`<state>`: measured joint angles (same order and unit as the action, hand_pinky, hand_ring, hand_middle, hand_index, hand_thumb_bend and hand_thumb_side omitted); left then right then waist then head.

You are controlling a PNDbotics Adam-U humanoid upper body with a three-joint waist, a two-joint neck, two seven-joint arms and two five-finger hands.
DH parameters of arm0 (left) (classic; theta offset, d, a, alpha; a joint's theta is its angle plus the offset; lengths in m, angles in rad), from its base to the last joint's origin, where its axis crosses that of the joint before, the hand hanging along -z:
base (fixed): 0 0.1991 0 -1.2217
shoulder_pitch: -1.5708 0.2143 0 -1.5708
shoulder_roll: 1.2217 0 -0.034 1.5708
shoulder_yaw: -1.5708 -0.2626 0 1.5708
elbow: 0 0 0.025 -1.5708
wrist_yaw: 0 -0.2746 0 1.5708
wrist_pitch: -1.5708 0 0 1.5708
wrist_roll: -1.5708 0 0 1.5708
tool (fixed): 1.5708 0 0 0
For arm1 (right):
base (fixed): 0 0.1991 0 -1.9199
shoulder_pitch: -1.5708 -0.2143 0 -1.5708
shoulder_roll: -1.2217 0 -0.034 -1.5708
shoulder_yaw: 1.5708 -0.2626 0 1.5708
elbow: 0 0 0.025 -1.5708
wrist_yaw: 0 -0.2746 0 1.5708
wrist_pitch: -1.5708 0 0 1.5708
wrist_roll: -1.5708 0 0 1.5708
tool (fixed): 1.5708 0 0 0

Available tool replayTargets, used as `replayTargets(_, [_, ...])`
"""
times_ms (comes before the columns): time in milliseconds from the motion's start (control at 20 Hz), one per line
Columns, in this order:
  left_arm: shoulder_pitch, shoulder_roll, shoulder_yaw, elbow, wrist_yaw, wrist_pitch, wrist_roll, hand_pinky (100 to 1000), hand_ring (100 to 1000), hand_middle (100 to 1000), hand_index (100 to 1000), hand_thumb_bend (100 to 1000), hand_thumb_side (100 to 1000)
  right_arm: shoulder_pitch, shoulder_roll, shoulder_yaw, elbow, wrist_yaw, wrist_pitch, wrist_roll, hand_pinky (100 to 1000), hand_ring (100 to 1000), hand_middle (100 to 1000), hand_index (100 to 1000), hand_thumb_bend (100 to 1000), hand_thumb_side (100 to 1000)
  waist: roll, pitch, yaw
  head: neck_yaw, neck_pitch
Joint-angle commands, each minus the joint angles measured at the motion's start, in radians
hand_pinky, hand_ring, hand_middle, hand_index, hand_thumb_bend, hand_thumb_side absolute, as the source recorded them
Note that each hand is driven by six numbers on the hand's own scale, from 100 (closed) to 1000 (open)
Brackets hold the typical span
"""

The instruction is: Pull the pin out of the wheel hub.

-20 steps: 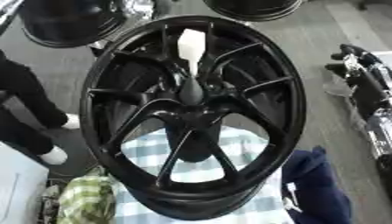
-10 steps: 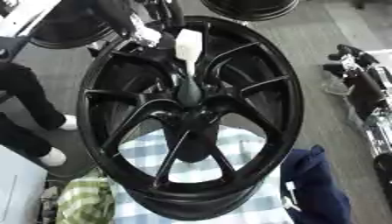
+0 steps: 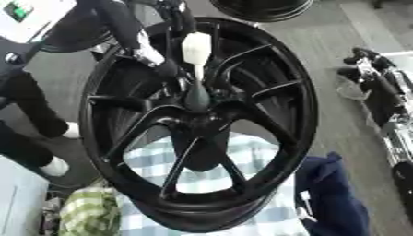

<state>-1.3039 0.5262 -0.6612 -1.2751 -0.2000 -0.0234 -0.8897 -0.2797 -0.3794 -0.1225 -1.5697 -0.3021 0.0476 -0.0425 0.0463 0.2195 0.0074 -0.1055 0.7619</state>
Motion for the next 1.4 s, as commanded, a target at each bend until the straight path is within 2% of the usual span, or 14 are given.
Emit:
replayTargets(50, [-0.027, 0.007, 0.022, -0.003, -0.031, -0.004, 0.022, 944, 884, 803, 874, 555, 399, -0.006, -0.018, -0.004, -0.008, 0.0, 0.001, 0.002, 910, 686, 681, 806, 100, 457, -0.003, -0.013, -0.002, -0.003, -0.013])
replayTargets(500, [-0.043, -0.033, 0.031, 0.023, -0.043, 0.001, 0.036, 934, 877, 799, 870, 520, 402, -0.012, -0.015, 0.0, -0.008, 0.0, 0.003, 0.006, 910, 685, 680, 805, 100, 459, -0.004, -0.006, -0.011, -0.002, -0.019])
replayTargets(700, [-0.053, -0.055, 0.04, 0.055, -0.05, -0.018, 0.014, 937, 880, 804, 872, 521, 390, -0.014, -0.013, 0.001, -0.007, 0.001, 0.005, 0.008, 910, 684, 679, 804, 100, 462, -0.004, -0.002, -0.016, 0.006, -0.025])
replayTargets(950, [-0.059, -0.068, 0.064, 0.092, -0.086, -0.068, -0.004, 943, 888, 807, 873, 553, 342, -0.016, -0.009, 0.003, -0.006, 0.001, 0.006, 0.01, 910, 684, 678, 804, 100, 463, -0.003, 0.002, -0.017, 0.01, -0.03])
replayTargets(1100, [-0.057, -0.076, 0.084, 0.125, -0.114, -0.109, -0.002, 944, 888, 806, 869, 543, 296, -0.017, -0.008, 0.004, -0.006, 0.001, 0.006, 0.011, 910, 684, 678, 804, 100, 464, -0.003, 0.003, -0.018, 0.012, -0.032])
replayTargets(1400, [-0.052, -0.096, 0.099, 0.186, -0.112, -0.19, -0.017, 949, 890, 803, 866, 527, 286, -0.018, -0.004, 0.003, -0.004, 0.001, 0.007, 0.012, 910, 684, 678, 803, 100, 467, -0.003, 0.006, -0.024, 0.019, -0.035])
